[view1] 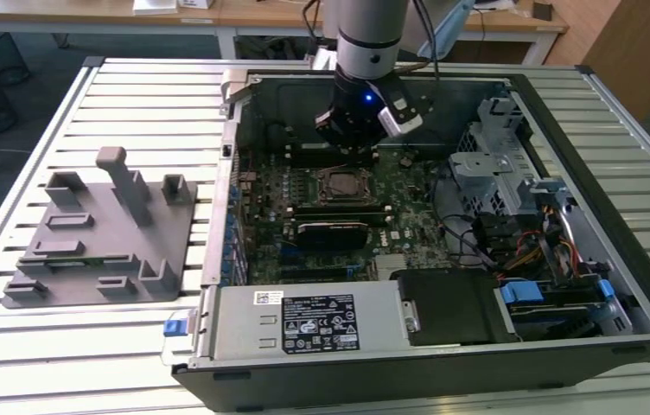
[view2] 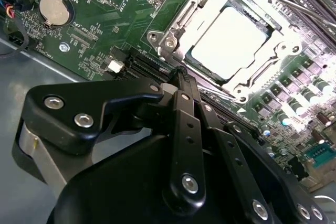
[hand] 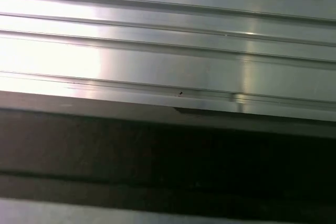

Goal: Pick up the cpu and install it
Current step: 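Install the first cpu locking lever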

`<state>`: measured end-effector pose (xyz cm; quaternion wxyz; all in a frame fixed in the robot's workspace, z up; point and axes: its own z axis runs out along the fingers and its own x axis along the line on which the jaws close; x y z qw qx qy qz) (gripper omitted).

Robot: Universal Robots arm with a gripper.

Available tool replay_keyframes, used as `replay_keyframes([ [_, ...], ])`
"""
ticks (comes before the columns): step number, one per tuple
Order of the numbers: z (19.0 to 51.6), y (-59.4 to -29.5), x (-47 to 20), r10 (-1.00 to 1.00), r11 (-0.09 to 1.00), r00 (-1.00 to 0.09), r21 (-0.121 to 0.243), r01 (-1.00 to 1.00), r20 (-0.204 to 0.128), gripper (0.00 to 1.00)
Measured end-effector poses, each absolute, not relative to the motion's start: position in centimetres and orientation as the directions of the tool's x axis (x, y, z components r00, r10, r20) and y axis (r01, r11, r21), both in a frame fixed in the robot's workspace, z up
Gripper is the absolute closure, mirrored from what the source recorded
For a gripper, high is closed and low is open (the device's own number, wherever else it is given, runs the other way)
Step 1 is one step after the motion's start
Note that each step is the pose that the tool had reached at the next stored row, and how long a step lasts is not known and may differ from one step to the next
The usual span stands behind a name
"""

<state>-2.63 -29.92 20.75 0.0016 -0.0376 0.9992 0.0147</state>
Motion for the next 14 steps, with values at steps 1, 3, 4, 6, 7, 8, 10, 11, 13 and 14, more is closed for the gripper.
replay_keyframes([
  [1, 20.49, -29.92, -2.49, -0.075, 0.997, -0.997, 0.029, -0.075, -0.003, 0.89],
  [3, 20.26, -29.92, -2.42, -0.075, 0.997, -0.997, 0.029, -0.075, -0.003, 0.89],
  [4, 20.18, -29.91, -2.4, -0.075, 0.997, -0.997, 0.029, -0.075, -0.002, 0.89],
  [6, 20.02, -29.92, -2.37, -0.075, 0.997, -0.997, 0.029, -0.075, -0.002, 0.89],
  [7, 19.96, -29.92, -2.36, -0.075, 0.997, -0.997, 0.029, -0.075, -0.001, 0.89],
  [8, 19.92, -29.92, -2.35, -0.075, 0.997, -0.997, 0.029, -0.075, -0.001, 0.89],
  [10, 19.91, -29.92, -2.35, -0.075, 0.997, -0.997, 0.029, -0.075, 0.0, 0.89],
  [11, 19.9, -29.92, -2.34, -0.075, 0.997, -0.997, 0.029, -0.075, 0.0, 0.89],
  [13, 19.89, -29.92, -2.34, -0.075, 0.997, -0.997, 0.03, -0.075, 0.0, 0.89],
  [14, 19.91, -29.92, -2.34, -0.075, 0.997, -0.997, 0.03, -0.075, 0.0, 0.89],
])
